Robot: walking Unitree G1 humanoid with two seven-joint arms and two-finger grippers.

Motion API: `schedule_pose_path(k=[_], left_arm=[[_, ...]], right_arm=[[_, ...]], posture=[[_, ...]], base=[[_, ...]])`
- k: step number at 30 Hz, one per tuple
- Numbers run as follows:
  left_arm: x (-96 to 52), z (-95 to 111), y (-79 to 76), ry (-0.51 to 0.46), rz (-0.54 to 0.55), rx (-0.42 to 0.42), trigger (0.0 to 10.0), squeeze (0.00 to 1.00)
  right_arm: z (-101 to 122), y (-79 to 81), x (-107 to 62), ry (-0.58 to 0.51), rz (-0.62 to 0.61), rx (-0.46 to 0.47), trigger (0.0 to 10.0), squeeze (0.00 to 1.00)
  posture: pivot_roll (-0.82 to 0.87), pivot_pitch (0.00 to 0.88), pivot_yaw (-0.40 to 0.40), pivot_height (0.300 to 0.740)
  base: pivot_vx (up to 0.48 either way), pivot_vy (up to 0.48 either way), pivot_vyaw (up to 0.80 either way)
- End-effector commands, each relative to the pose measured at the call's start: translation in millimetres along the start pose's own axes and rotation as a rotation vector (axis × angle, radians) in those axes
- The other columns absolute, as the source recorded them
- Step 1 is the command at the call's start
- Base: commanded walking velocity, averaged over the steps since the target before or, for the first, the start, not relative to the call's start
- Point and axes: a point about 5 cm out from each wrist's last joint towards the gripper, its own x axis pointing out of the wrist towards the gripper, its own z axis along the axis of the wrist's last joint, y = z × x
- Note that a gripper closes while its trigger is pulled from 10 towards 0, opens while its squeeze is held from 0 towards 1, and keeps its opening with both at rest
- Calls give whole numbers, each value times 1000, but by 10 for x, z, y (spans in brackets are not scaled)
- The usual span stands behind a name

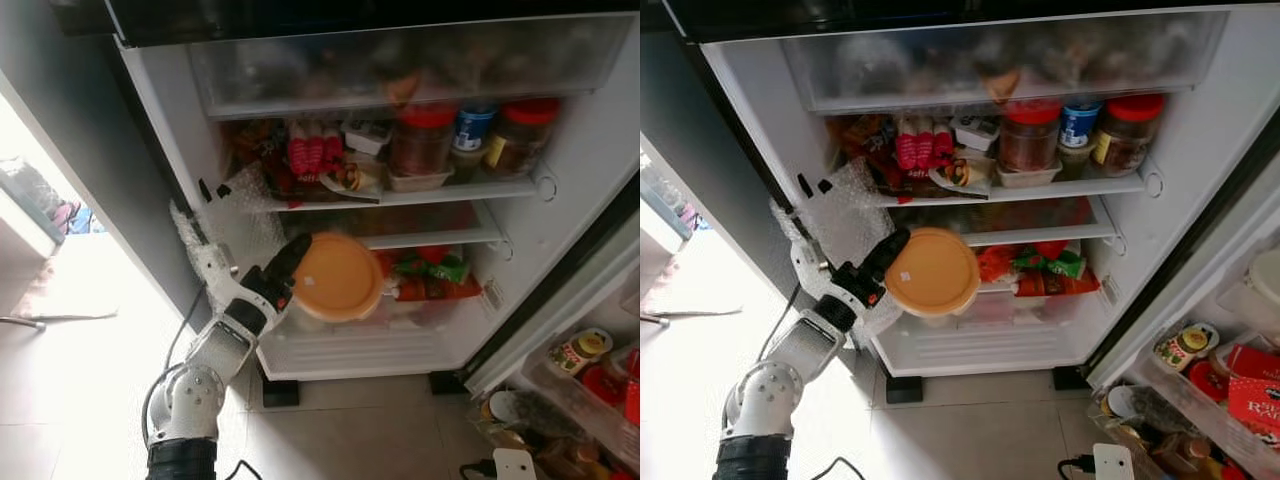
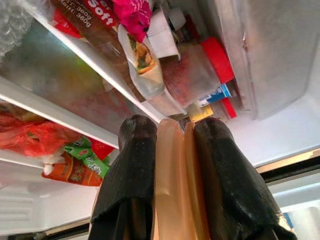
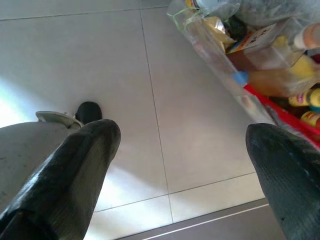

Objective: Restocking fridge

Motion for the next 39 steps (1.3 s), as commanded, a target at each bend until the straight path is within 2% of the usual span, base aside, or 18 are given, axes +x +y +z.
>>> schedule_pose_path(k=[1, 3, 6, 8, 17, 20, 23, 27, 39], left_arm=[[11, -155, -89, 22, -15, -38, 10000, 0], [-3, -201, -75, 46, -22, -20, 10000, 0], [-39, -216, -9, 42, 7, -37, 10000, 0], [-83, -185, 29, 3, 30, -113, 10000, 0], [-169, -190, 43, -9, 21, -216, 10000, 0], [-172, -201, 37, 6, 19, -199, 10000, 0], [-153, -215, -31, 25, -12, -178, 10000, 0], [-143, -198, -50, 26, -19, -177, 10000, 0], [-111, -153, -106, 38, -43, -141, 10000, 0]], right_arm=[[-63, 19, -11, 19, -7, 24, 10000, 0], [-65, 20, -12, 19, -11, 27, 10000, 0], [-71, 23, -13, 21, -15, 41, 10000, 0], [-77, 19, -15, 20, -21, 62, 10000, 0], [-86, 4, -17, 20, -46, 81, 10000, 0], [-78, -16, -21, 5, -94, 92, 10000, 0], [-74, -54, -26, 0, -172, 64, 10000, 0], [-69, -75, -32, -5, -228, 42, 10000, 0], [-68, -68, -36, 1, -266, 16, 10000, 0]], posture=[[-31, 105, 43, 740], [-28, 105, 43, 740], [-25, 108, 43, 740], [-23, 111, 41, 740], [-23, 115, 38, 740], [-25, 110, 36, 740], [-19, 101, 33, 740], [-18, 97, 33, 740], [-16, 83, 40, 740]], base=[[0, 0, 0], [0, 0, 0], [0, 0, 0], [0, 0, 0], [0, 0, 0], [0, 0, 0], [0, 0, 0], [0, 0, 0], [0, 0, 0]])
